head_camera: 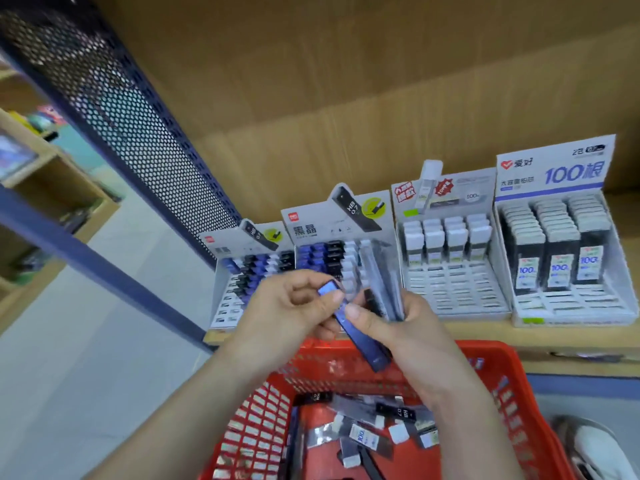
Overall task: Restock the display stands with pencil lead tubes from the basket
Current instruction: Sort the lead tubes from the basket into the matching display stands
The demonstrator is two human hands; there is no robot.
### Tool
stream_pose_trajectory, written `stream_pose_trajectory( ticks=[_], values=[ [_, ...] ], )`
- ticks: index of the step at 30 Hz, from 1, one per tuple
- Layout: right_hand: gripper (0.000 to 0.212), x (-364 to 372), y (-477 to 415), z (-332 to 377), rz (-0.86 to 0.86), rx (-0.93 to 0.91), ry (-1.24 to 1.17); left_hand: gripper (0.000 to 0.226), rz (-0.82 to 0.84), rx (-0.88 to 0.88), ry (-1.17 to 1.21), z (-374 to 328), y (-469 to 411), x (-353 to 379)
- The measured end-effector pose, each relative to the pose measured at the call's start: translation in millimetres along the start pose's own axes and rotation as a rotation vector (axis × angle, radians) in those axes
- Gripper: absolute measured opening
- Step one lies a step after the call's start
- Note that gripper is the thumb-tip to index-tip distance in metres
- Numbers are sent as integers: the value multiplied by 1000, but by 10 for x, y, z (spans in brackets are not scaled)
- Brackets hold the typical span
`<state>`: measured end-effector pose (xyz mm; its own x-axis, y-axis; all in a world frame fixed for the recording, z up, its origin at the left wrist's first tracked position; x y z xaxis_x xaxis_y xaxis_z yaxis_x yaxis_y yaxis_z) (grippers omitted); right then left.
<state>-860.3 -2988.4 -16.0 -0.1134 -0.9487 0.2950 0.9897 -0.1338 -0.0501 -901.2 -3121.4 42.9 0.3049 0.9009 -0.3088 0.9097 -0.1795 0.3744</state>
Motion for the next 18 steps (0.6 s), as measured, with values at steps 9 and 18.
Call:
stream_pose_trajectory(
  ticks=[9, 18],
  values=[
    [18, 100, -25, -287, -322, 138, -374, 12, -461, 115, -250, 252, -475, -966],
    [30, 209, -34, -436, -284, 134, -361, 23, -392, 152, -476, 633, -797, -707]
  ],
)
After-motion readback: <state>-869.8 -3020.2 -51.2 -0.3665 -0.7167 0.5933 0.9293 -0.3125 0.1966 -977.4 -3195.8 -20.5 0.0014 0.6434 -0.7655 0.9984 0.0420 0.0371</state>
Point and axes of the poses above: each hand's wrist, its own y-axis away from the middle knuckle, its own x-axis out of the palm, z = x × y, the point moved 6 cm from there along -y, towards the middle knuckle, and after that the axes turned 14 degrees about -x, right-handed, at the moved point
